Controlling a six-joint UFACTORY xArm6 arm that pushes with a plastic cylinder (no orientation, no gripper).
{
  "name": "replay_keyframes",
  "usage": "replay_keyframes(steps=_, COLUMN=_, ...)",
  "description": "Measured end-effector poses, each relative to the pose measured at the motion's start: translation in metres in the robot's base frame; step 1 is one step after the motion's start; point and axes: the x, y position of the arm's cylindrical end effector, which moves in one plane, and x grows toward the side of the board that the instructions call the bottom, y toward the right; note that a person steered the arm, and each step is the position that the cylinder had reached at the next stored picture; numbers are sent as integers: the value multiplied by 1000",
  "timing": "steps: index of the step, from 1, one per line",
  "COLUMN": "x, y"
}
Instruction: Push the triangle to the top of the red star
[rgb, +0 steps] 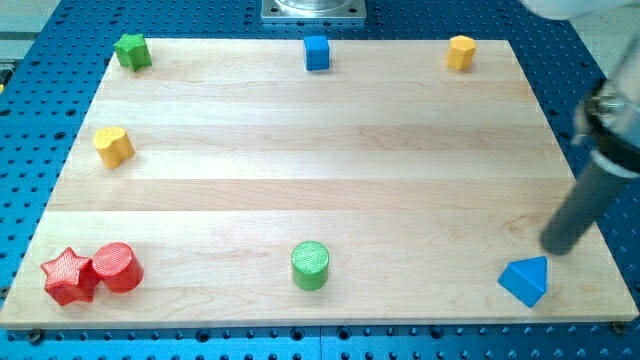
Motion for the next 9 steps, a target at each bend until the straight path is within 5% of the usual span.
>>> replay_keyframes(steps=2, x=64, y=-40)
replay_keyframes(steps=5, x=-18, y=-166)
replay_keyframes(steps=7, x=8, y=-139)
replay_keyframes(steps=8, x=23, y=-189)
replay_keyframes(steps=9, x=-24, y=-224)
